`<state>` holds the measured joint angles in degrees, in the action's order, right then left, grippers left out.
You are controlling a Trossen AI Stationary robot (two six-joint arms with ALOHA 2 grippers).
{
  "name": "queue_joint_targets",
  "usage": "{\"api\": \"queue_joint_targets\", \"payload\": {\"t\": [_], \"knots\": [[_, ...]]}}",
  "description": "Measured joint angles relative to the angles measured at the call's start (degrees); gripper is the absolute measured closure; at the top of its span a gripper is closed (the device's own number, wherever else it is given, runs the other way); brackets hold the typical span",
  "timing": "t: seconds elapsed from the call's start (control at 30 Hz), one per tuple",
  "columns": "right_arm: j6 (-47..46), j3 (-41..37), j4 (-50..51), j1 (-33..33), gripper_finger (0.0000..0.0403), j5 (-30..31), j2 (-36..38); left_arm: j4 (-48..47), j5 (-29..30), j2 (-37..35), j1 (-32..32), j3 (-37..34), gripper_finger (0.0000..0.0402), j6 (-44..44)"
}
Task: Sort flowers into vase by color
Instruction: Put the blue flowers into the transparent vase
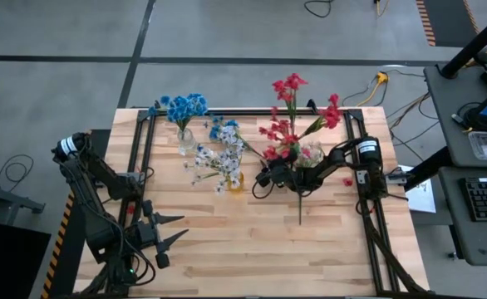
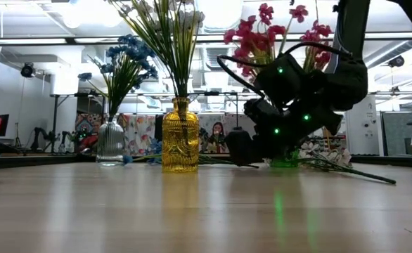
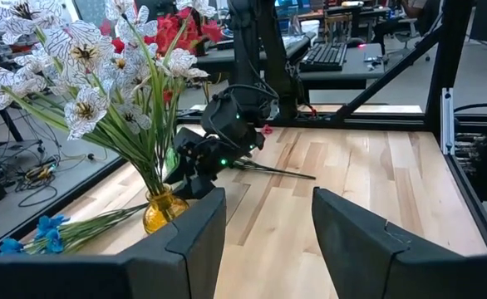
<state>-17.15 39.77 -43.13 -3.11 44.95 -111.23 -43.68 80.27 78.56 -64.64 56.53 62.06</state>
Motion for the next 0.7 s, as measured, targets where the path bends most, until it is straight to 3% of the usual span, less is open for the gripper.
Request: {"api": "queue_joint_targets", "payload": {"t": [0.23, 0.7], "knots": [[-4.78, -0.02, 3.42, -0.05, 0.0184, -1.11, -0.01, 0.09, 0.03, 0.00, -0.02, 0.00, 0.0235, -0.04], [-12.49, 0.10, 8.30, 0.31, 0.0184, -8.83, 0.47, 0.09, 0.07, 0.00, -0.02, 0.00, 0.0235, -0.04]]}}
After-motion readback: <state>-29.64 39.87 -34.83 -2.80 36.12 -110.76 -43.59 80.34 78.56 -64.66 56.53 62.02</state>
